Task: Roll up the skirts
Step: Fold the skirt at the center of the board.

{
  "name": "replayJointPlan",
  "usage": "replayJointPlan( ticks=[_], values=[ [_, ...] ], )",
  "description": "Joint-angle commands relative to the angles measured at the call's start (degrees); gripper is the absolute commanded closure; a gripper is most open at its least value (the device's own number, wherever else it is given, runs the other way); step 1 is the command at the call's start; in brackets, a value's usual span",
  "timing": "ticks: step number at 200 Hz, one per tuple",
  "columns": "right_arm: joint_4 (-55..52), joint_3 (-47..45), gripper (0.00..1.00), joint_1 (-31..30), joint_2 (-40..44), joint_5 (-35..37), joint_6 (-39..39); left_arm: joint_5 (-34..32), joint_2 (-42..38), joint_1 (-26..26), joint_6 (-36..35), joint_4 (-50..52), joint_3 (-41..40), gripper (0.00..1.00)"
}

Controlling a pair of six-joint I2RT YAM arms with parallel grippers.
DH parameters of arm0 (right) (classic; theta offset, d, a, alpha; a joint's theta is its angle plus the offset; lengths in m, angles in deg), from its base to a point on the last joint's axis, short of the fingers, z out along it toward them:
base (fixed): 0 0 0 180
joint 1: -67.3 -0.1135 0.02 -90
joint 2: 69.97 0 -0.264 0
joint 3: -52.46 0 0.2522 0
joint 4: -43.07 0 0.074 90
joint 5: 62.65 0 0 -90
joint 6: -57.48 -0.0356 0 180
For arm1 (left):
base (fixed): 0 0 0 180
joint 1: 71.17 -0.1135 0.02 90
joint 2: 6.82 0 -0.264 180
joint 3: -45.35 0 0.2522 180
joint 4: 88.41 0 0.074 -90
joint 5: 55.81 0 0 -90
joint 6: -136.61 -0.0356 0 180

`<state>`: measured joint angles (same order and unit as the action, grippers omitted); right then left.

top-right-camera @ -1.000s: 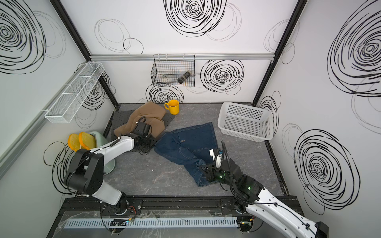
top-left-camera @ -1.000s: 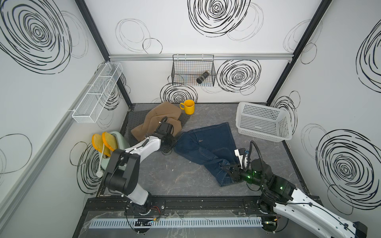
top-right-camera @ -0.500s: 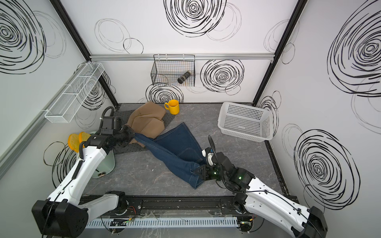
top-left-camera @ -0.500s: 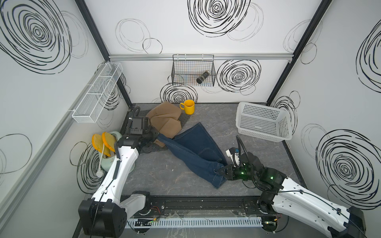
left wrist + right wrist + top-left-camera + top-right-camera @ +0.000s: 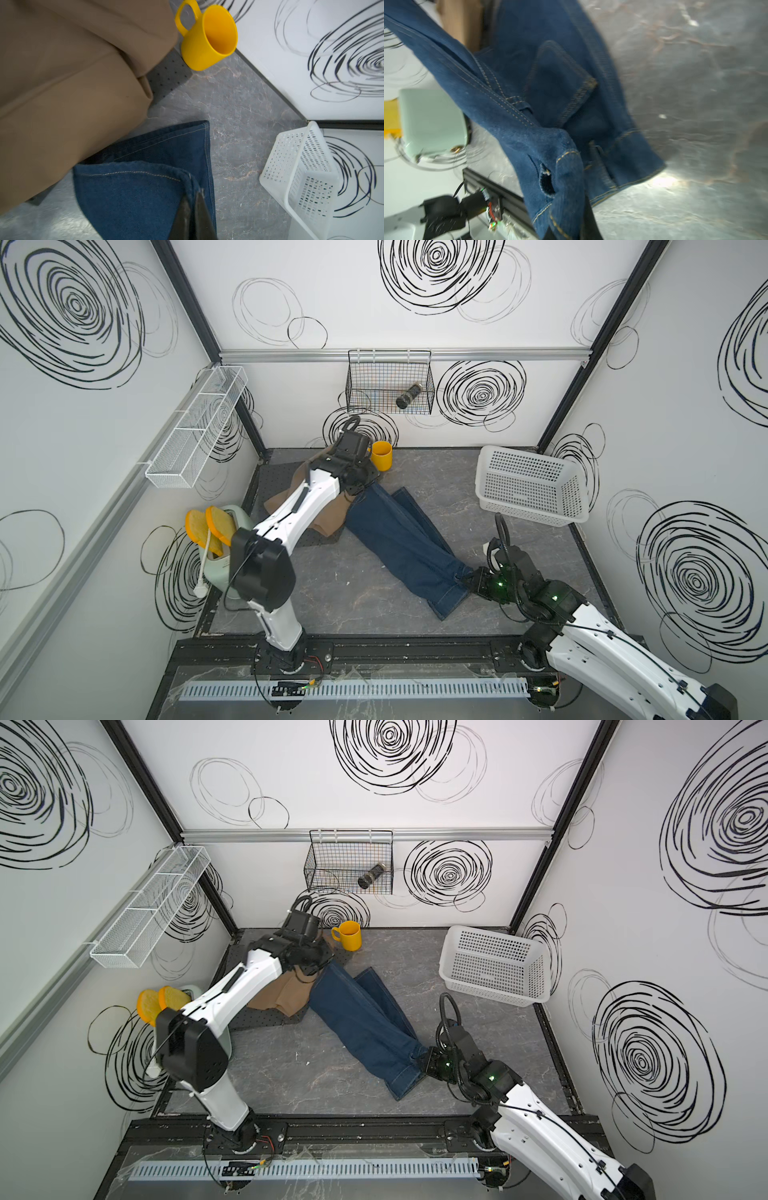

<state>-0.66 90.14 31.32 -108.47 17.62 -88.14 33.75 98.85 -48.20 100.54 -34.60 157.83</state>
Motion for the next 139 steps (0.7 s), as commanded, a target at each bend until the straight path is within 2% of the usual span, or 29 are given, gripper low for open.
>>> replayJointPlan(
  ticks=[1, 28, 50, 60, 74, 85, 89, 102, 106, 127, 139],
  values=[
    [-4.4, -2.4, 1.0, 3.5, -2.0, -1.3, -1.2, -7.2, 10.2, 2.9, -1.5, 4.2, 12.0, 1.0],
    [-2.2, -5.0, 1.0, 6.6, -3.5, -1.4, -0.8, -9.5, 27.9, 3.4, -2.1, 14.2, 31.1, 1.0],
    [0.3, -6.7, 1.0, 8.8, -5.6, -5.1, -0.2, -8.3, 35.9, 3.2, -3.3, 16.8, 38.7, 0.98],
    [0.2, -7.0, 1.0, 8.9, -6.6, -6.1, -0.3, -9.6, 36.7, 3.1, -3.9, 17.0, 39.1, 0.68],
    [0.6, -6.9, 1.0, 8.9, -7.7, -8.3, 0.8, -12.1, 35.6, 2.8, -4.3, 16.7, 37.5, 0.49],
    [-0.3, -5.5, 1.0, 8.8, -8.2, -9.1, 1.6, -12.4, 33.5, 2.5, -5.4, 14.9, 35.3, 0.22],
    [-0.8, -4.9, 1.0, 8.7, -8.4, -9.1, 2.0, -12.5, 32.6, 2.4, -5.8, 14.4, 34.6, 0.15],
    [-1.7, -3.2, 1.0, 8.7, -8.6, -9.6, 3.7, -13.4, 29.5, 2.2, -7.5, 14.1, 33.5, 0.06],
    [-1.8, -3.0, 0.98, 8.7, -8.7, -10.1, 4.3, -14.1, 28.5, 2.2, -7.8, 14.3, 33.1, 0.01],
    [-3.7, -2.5, 0.93, 8.9, -8.7, -10.4, 5.1, -14.6, 21.9, 2.1, -9.4, 13.6, 26.3, 0.04],
    [-4.7, -2.5, 0.78, 9.0, -8.2, -9.4, 5.1, -14.6, 17.1, 1.9, -9.7, 11.4, 19.2, 0.03]
  ],
)
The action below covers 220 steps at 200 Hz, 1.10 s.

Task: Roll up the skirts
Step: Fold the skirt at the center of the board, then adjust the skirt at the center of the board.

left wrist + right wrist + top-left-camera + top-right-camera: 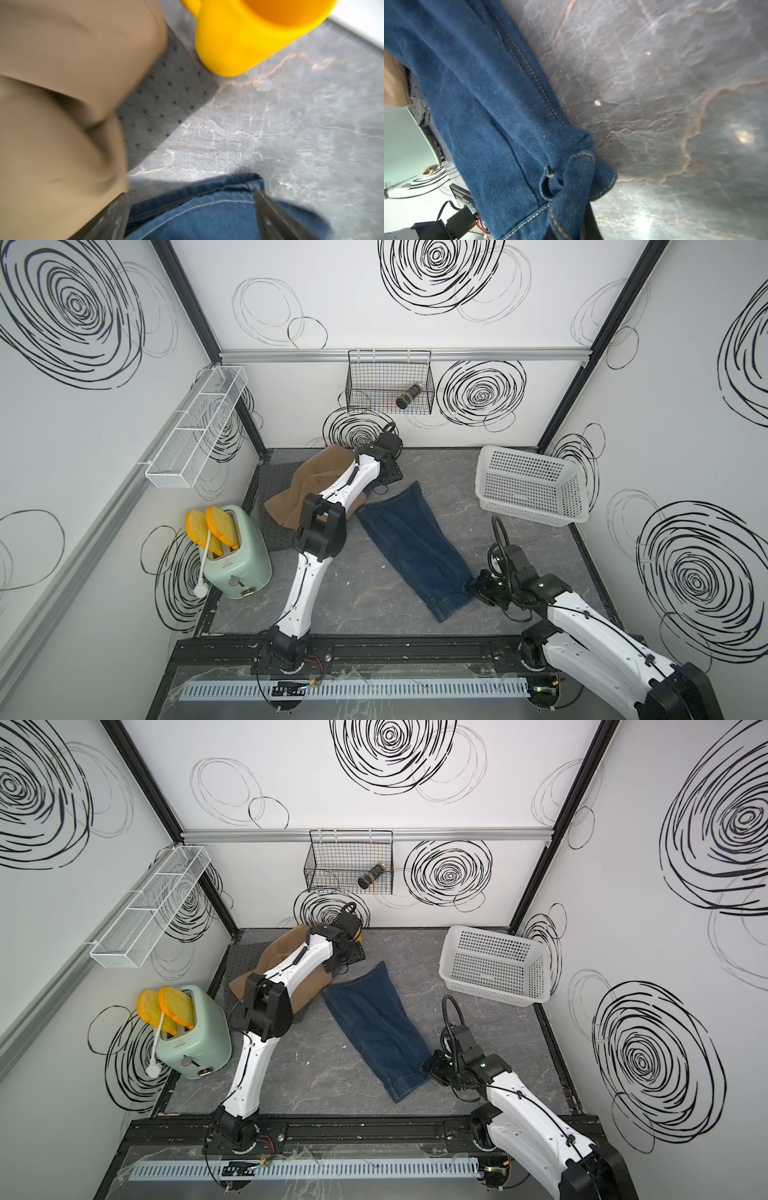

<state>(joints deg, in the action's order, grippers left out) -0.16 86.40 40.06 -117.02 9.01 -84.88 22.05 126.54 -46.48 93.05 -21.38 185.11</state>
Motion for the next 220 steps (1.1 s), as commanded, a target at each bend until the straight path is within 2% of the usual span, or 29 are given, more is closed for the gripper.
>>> replayJointPlan(
  ticks=[1, 23, 42, 63, 88, 96, 112, 131, 155, 163, 176, 184, 194, 210, 217, 220],
  values=[
    [-5.2, 1.2, 0.77, 0.3, 0.4, -0.7, 1.8, -2.8, -11.0, 0.1, -2.3, -2.0, -8.9, 0.04],
    [-5.7, 0.9, 0.5, 0.9, 2.1, 0.8, 1.8, -1.3, -19.4, 0.3, -3.0, -7.0, -23.5, 0.04],
    [-4.9, 0.5, 0.34, 1.2, 4.2, 1.2, 1.8, 3.7, -25.2, 1.8, -3.5, -12.6, -35.3, 0.04],
    [-2.2, -0.7, 0.31, 1.3, 5.8, 0.1, 2.8, 6.5, -27.6, 3.1, -2.8, -14.8, -43.8, 0.04],
    [-2.3, -1.2, 0.17, 1.3, 5.3, 0.9, 3.3, 12.6, -29.1, 0.4, -0.5, -21.4, -51.3, 0.04],
    [-1.9, -2.0, 0.15, 1.2, 5.3, 0.8, 3.0, 14.1, -29.4, -0.1, -0.3, -23.7, -52.1, 0.03],
    [0.1, -4.2, 0.07, 1.2, 5.2, 0.0, 1.7, 12.4, -27.9, -0.1, -0.4, -24.1, -51.0, 0.04],
    [-0.1, -4.5, 0.04, 1.2, 4.5, 2.1, 0.9, 15.3, -24.5, -0.9, 1.7, -24.1, -51.6, 0.03],
    [4.2, -5.7, 0.01, 1.3, 4.3, 1.7, -0.1, 18.0, -23.8, -0.9, 5.3, -31.2, -55.8, 0.02],
    [7.9, -6.9, 0.03, 1.3, 4.7, -0.7, -0.3, 17.8, -23.7, -1.0, 5.8, -32.6, -56.1, 0.07],
    [12.2, -8.8, 0.06, 1.4, 5.2, -1.6, -1.8, 18.2, -23.5, -1.4, 5.8, -34.5, -56.1, 0.24],
    [14.9, -10.4, 0.12, 1.7, 5.5, -1.9, -2.6, 18.7, -23.4, -1.8, 5.7, -35.6, -56.2, 0.35],
    [19.1, -12.1, 0.25, 2.2, 5.7, -3.9, -2.8, 20.0, -23.4, -2.4, 5.4, -37.5, -56.7, 0.5],
    [23.5, -13.1, 0.52, 3.4, 5.6, -6.9, -2.4, 23.9, -23.8, -3.8, 5.5, -41.6, -58.2, 0.86],
    [23.3, -12.7, 0.59, 3.9, 5.5, -7.1, -1.6, 25.2, -24.5, -4.3, 5.2, -43.1, -58.9, 1.0],
    [23.1, -12.4, 0.61, 4.1, 5.5, -7.1, -1.1, 25.7, -25.0, -4.5, 5.1, -43.9, -59.2, 1.0]
  ],
)
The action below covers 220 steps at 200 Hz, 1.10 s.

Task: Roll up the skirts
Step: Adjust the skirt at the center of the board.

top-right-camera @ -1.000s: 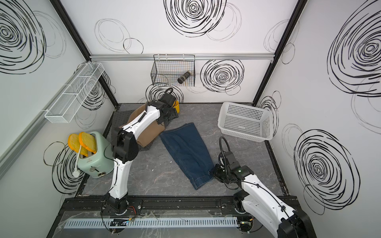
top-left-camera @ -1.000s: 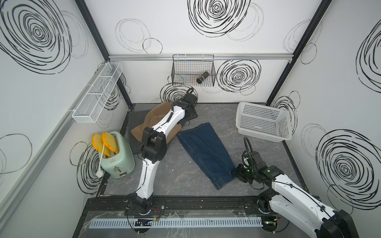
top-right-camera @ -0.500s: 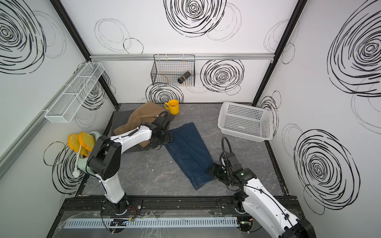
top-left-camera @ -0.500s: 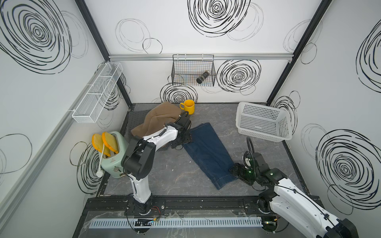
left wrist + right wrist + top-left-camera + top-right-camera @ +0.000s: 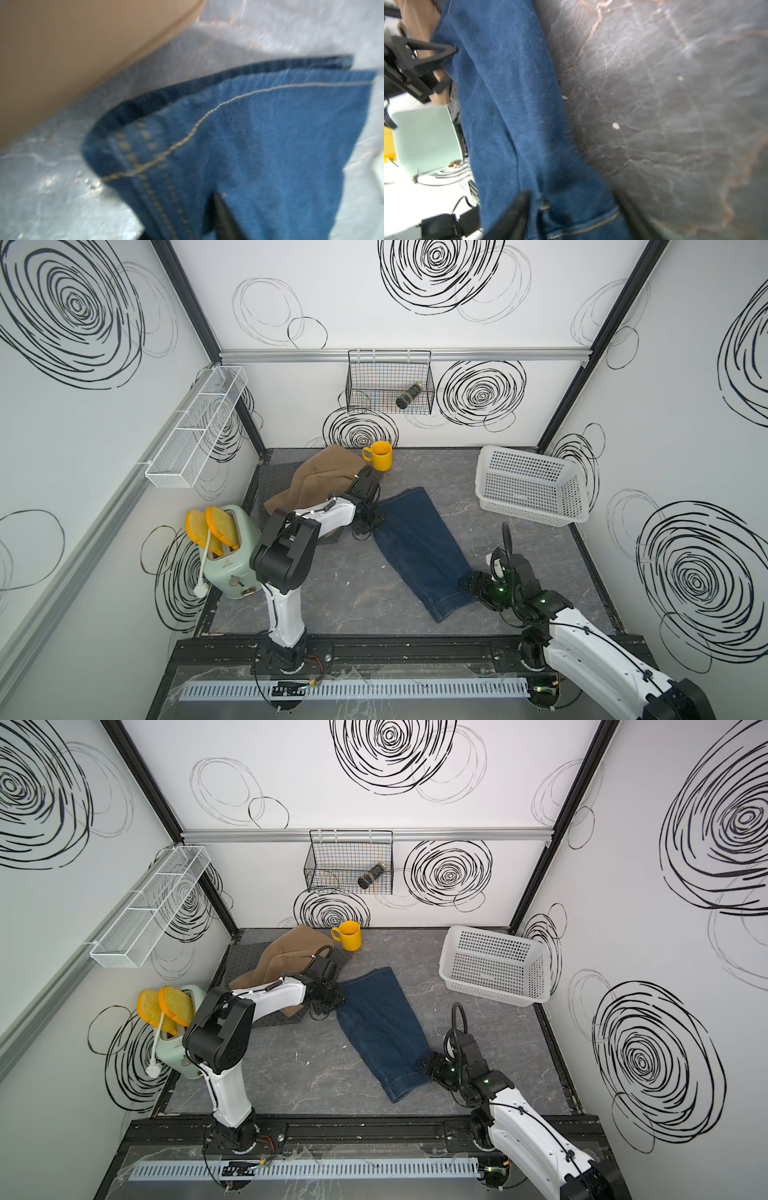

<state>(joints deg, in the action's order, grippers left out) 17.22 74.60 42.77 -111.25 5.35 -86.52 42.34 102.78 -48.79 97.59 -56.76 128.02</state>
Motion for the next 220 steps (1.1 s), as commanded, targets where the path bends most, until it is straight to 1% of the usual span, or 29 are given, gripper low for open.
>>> replayJointPlan(
  ticks=[1, 10, 21, 35, 43, 50, 55, 63, 69, 74, 81, 85, 93, 98, 107, 111, 115, 120, 122, 126, 139, 147, 152, 168, 179, 188, 201, 212, 220],
  values=[
    [5.7, -0.5, 0.62, 1.5, -0.3, -3.5, 0.7, 5.6, -1.5, -2.3, 0.5, -8.8, -2.3, 1.0],
    [4.6, 0.5, 0.67, 1.9, -0.2, -3.3, 2.7, 6.5, -4.1, -2.5, 0.3, -12.7, -4.6, 1.0],
    [2.2, 2.1, 0.71, 2.1, -0.3, -1.3, 4.8, 4.9, -8.9, -2.8, 0.3, -16.5, -8.3, 1.0],
    [-0.7, 3.1, 0.75, 2.6, -1.4, 0.7, 5.8, 2.1, -15.6, -3.0, 1.1, -23.4, -16.2, 1.0],
    [-1.6, 3.2, 0.78, 2.8, -2.4, 1.4, 6.0, 1.0, -18.3, -3.5, 2.9, -27.8, -21.4, 1.0],
    [-2.0, 3.0, 0.78, 3.0, -3.5, 2.0, 6.0, 1.1, -20.1, -4.5, 5.2, -32.5, -26.4, 1.0],
    [-1.9, 2.7, 0.73, 3.2, -4.2, 2.0, 5.8, 1.8, -20.8, -5.4, 7.0, -36.4, -29.8, 1.0],
    [-1.0, 2.0, 0.7, 3.3, -5.3, 1.8, 5.4, 4.7, -20.8, -7.2, 9.8, -42.8, -34.3, 1.0],
    [-0.6, 1.8, 0.66, 3.4, -6.0, 1.9, 5.1, 7.2, -20.0, -8.5, 12.5, -47.4, -36.9, 1.0],
    [-0.4, 1.7, 0.58, 3.4, -6.5, 1.9, 4.8, 8.5, -19.3, -9.4, 14.4, -50.6, -38.6, 1.0],
    [0.0, 1.8, 0.4, 3.5, -7.1, 1.6, 4.5, 9.9, -17.9, -10.5, 16.0, -52.8, -39.6, 1.0],
    [-0.1, 2.0, 0.33, 3.5, -7.4, 1.3, 4.4, 10.6, -17.1, -10.9, 16.6, -52.8, -39.6, 1.0],
    [-0.2, 2.8, 0.26, 3.4, -7.7, 0.6, 4.6, 12.4, -15.3, -11.3, 16.7, -53.0, -39.4, 1.0],
    [-0.3, 3.2, 0.23, 3.5, -7.8, 0.3, 5.0, 13.3, -14.5, -11.3, 16.6, -53.0, -39.1, 0.91],
    [-1.5, 4.4, 0.16, 3.5, -7.8, 0.3, 5.5, 13.9, -14.1, -11.3, 16.3, -52.0, -38.7, 0.84],
    [-1.8, 4.7, 0.13, 3.5, -7.7, 0.4, 5.9, 13.6, -14.5, -11.2, 16.0, -51.2, -38.7, 0.77],
    [-1.9, 4.8, 0.11, 3.5, -7.6, 0.4, 6.4, 13.1, -15.2, -11.2, 15.6, -49.7, -38.8, 0.64],
    [-2.1, 5.0, 0.1, 3.5, -7.5, 0.3, 7.0, 12.0, -16.4, -11.1, 14.9, -48.2, -38.8, 0.41],
    [-2.2, 5.1, 0.1, 3.5, -7.4, 0.4, 7.1, 11.5, -17.0, -11.1, 14.7, -47.5, -38.8, 0.33],
    [-2.5, 5.3, 0.1, 3.5, -7.3, 0.6, 7.5, 10.5, -18.2, -11.0, 13.9, -45.9, -38.6, 0.25],
    [-3.9, 5.8, 0.1, 3.6, -7.1, 1.9, 8.5, 5.7, -22.6, -10.0, 10.0, -36.5, -35.8, 0.11],
    [-3.6, 5.7, 0.13, 3.5, -7.1, 1.8, 9.5, 2.1, -25.4, -9.0, 7.6, -29.8, -33.7, 0.01],
    [-3.0, 5.5, 0.16, 3.5, -7.2, 1.1, 10.2, -0.3, -27.3, -8.3, 6.0, -25.9, -32.4, 0.03],
    [-1.9, 5.7, 0.22, 3.5, -8.5, -0.7, 11.7, -7.5, -33.2, -5.7, 2.2, -16.1, -29.7, 0.04],
    [-1.2, 6.2, 0.23, 3.6, -9.5, -1.9, 12.6, -9.3, -36.3, -3.1, -0.9, -12.0, -28.7, 0.03],
    [-1.0, 6.7, 0.25, 3.6, -10.4, -2.6, 13.2, -12.7, -37.5, 0.9, -3.5, -6.8, -26.3, 0.03],
    [-1.4, 7.7, 0.26, 3.5, -11.5, -2.9, 13.9, -20.3, -36.8, 10.1, -5.0, 2.1, -21.5, 0.04],
    [-1.7, 8.5, 0.27, 3.5, -12.0, -3.4, 14.2, -23.7, -35.1, 16.7, -1.6, 7.0, -19.2, 0.04],
    [-1.7, 8.8, 0.27, 3.5, -12.3, -3.9, 14.4, -21.7, -34.2, 20.3, 2.1, 7.1, -19.6, 0.04]
  ],
)
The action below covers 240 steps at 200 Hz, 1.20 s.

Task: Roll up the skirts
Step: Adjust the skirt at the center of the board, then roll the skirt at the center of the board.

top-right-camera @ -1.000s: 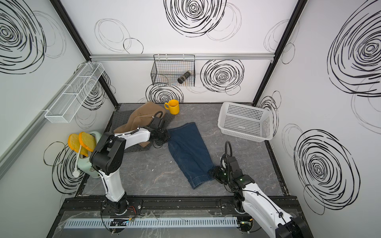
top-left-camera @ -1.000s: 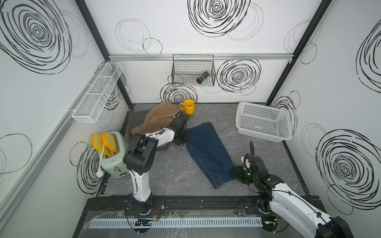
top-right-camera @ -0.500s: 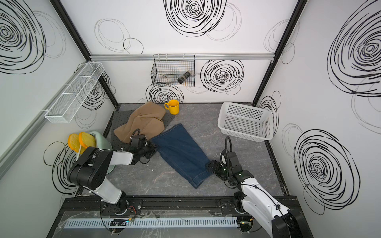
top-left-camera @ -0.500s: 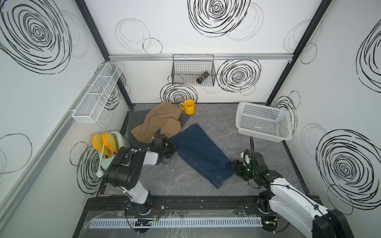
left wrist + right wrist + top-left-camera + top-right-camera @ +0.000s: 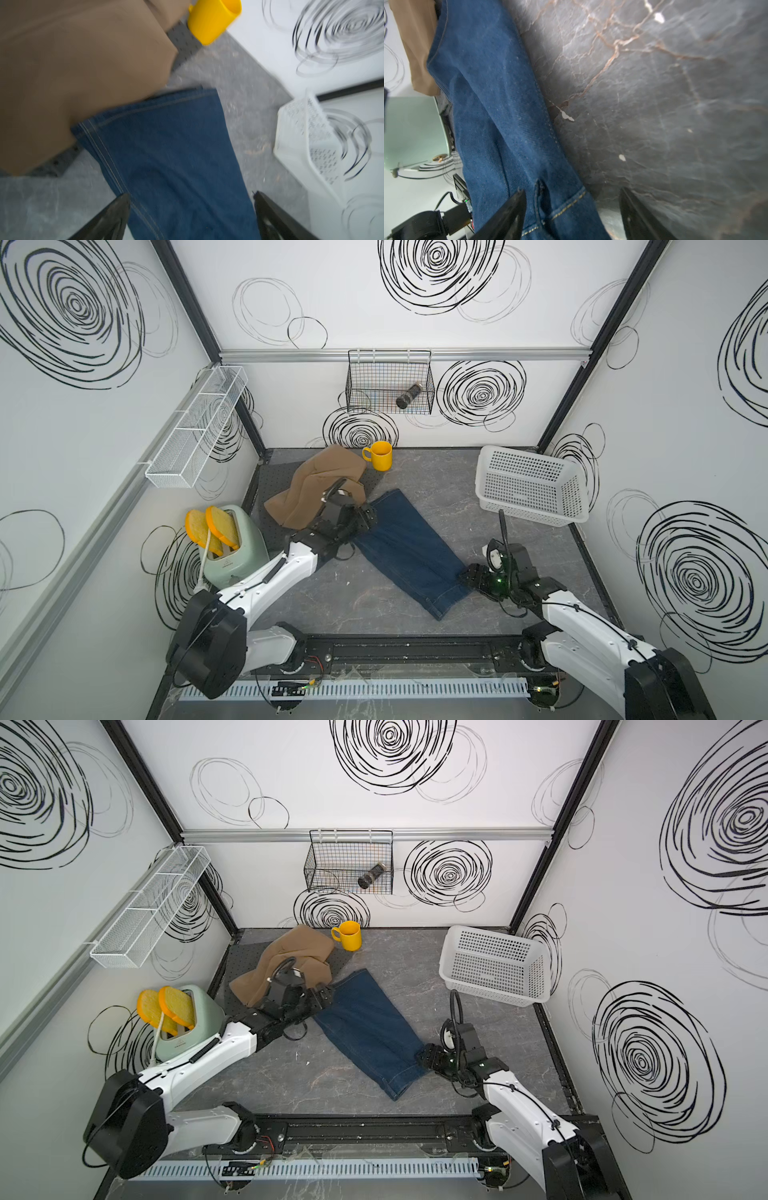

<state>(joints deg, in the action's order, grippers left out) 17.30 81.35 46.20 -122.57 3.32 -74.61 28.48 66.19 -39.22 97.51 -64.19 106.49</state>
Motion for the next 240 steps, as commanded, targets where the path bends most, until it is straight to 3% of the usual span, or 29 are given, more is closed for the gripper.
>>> replayJointPlan(
  ticks=[1, 17, 47, 68, 84, 110, 119, 139, 173, 218, 229, 235, 240],
  values=[
    [-1.8, 2.1, 0.27, 0.1, -1.0, -2.0, 2.5, -7.4, 2.5, 11.0, 2.7, 14.2, 1.7, 0.03],
    [-1.2, 1.9, 0.27, 0.0, -1.3, -2.9, 2.6, -0.7, 3.2, 15.8, 12.2, 6.9, -1.7, 0.04],
    [-3.3, 2.5, 0.33, 0.0, -1.1, -3.2, 1.3, 0.8, 7.7, 21.3, 25.3, 2.5, -1.3, 0.03],
    [-4.3, 2.5, 0.37, -0.2, -0.1, -4.0, 1.0, 5.6, 12.2, 23.2, 30.8, 1.1, -2.0, 0.04],
    [-3.8, 1.8, 0.37, -0.4, 0.9, -4.3, 0.7, 8.6, 14.9, 24.5, 34.4, -5.9, -4.3, 0.04],
    [-4.8, 2.7, 0.37, -1.0, 2.3, -4.6, 1.2, 9.7, 18.9, 25.5, 33.8, -8.9, -3.0, 0.0],
    [-5.4, 3.1, 0.36, -1.2, 2.7, -4.3, 1.4, 10.1, 19.5, 25.4, 34.0, -9.9, -3.4, 0.11],
    [-6.8, 3.6, 0.36, -1.3, 2.8, -3.3, 2.1, 8.7, 18.6, 25.4, 33.9, -10.7, -5.4, 0.59],
    [-8.9, 5.5, 0.36, -1.4, 1.6, -3.3, 2.8, 5.1, 12.1, 25.7, 28.9, -12.4, -12.0, 1.0],
    [-9.1, 7.1, 0.37, -5.7, 0.0, -2.3, 3.3, -7.6, -8.1, 27.7, 29.3, -21.7, -31.0, 0.98],
    [-9.0, 6.9, 0.33, -7.0, -1.5, -1.3, 3.2, -8.4, -11.4, 27.7, 31.6, -24.2, -35.6, 0.83],
    [-8.8, 6.9, 0.28, -7.7, -2.4, -1.5, 3.3, -8.1, -12.6, 27.7, 32.1, -26.1, -37.5, 0.68],
    [-8.7, 7.1, 0.23, -8.4, -3.3, -1.8, 3.2, -7.6, -13.3, 27.5, 32.2, -27.0, -38.7, 0.65]
  ],
)
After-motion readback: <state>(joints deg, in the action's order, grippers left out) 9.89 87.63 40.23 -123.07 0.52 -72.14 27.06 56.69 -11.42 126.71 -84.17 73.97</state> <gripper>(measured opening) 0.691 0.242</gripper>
